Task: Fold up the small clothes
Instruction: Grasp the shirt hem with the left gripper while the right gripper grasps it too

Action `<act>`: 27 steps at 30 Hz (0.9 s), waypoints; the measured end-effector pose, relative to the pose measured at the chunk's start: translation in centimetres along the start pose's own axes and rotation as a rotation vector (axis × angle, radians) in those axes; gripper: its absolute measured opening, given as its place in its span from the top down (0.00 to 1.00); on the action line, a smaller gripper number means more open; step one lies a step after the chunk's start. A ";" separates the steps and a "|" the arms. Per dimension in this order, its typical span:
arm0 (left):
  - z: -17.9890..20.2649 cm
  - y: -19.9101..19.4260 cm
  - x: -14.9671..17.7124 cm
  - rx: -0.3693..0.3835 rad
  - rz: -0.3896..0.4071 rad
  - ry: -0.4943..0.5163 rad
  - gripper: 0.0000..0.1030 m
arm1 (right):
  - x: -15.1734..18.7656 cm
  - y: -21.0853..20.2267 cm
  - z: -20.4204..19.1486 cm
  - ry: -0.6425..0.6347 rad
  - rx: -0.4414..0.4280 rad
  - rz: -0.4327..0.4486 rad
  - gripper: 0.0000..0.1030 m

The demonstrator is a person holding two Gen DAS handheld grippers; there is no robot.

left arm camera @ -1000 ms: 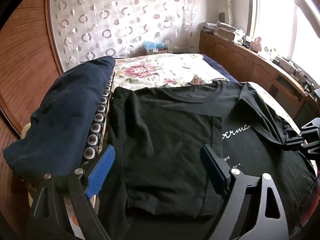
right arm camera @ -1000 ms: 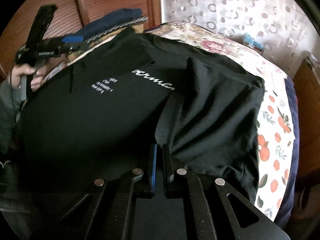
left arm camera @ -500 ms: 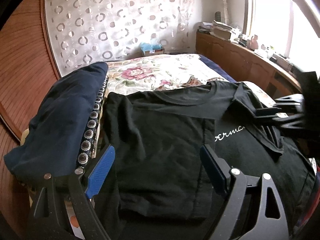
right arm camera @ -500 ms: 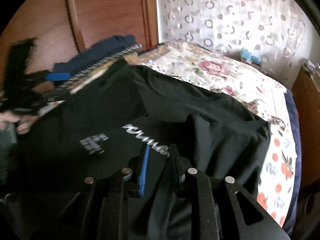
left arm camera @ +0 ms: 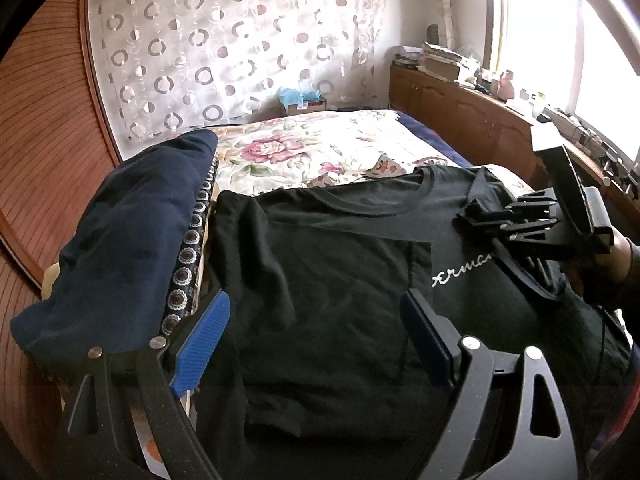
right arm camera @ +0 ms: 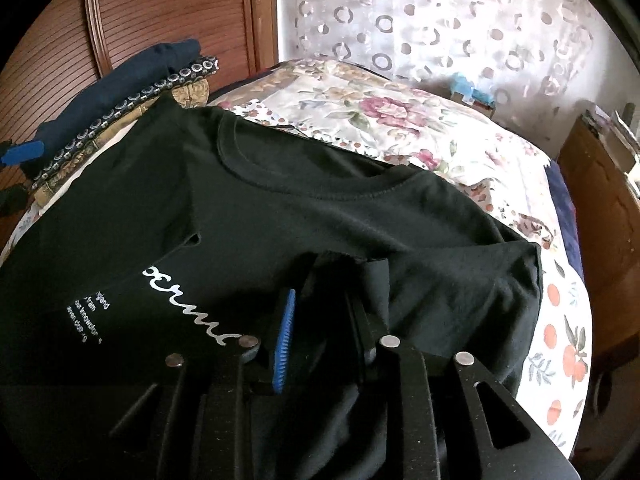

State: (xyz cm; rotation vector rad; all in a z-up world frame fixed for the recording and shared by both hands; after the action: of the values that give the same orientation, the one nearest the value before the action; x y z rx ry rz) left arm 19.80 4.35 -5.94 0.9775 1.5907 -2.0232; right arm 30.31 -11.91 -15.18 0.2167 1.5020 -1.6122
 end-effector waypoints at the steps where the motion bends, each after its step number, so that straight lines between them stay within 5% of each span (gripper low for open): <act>1: -0.1 0.0 -0.1 -0.002 -0.001 0.000 0.15 | 0.1 0.0 0.0 0.005 -0.013 0.003 0.94; 10: -2.1 1.4 -3.3 -0.005 -0.032 0.012 0.15 | -0.1 -1.7 0.4 0.094 -0.262 0.041 0.96; 13: -2.6 2.3 -4.9 -0.019 -0.062 0.036 0.15 | 0.1 -1.7 0.7 0.054 -0.200 0.051 0.89; 17: -3.6 3.8 -6.7 -0.011 -0.115 0.042 0.23 | 0.5 -1.9 2.3 0.049 -0.142 0.077 0.58; 20: -3.9 5.5 -7.9 -0.005 -0.174 0.062 0.36 | 0.7 -1.9 3.3 0.057 -0.086 0.100 0.57; 27: -5.6 10.3 -9.6 -0.134 -0.329 0.157 0.60 | 1.7 -1.3 5.4 0.111 -0.027 0.109 0.57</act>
State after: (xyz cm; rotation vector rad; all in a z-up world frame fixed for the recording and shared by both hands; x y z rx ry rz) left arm 34.88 5.66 -6.70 0.8910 2.0592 -2.0521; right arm 30.74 -17.54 -14.02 0.3721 1.5681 -1.5131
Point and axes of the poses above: each gripper's, at about its wrist camera, not at the fingertips, and y roughly the way its jaws point, z to its right, x to its underside, the point moved 2 cm from there along y, roughly the way its jaws point, and after that the axes turned 11 degrees about x, right-handed, at the moved point
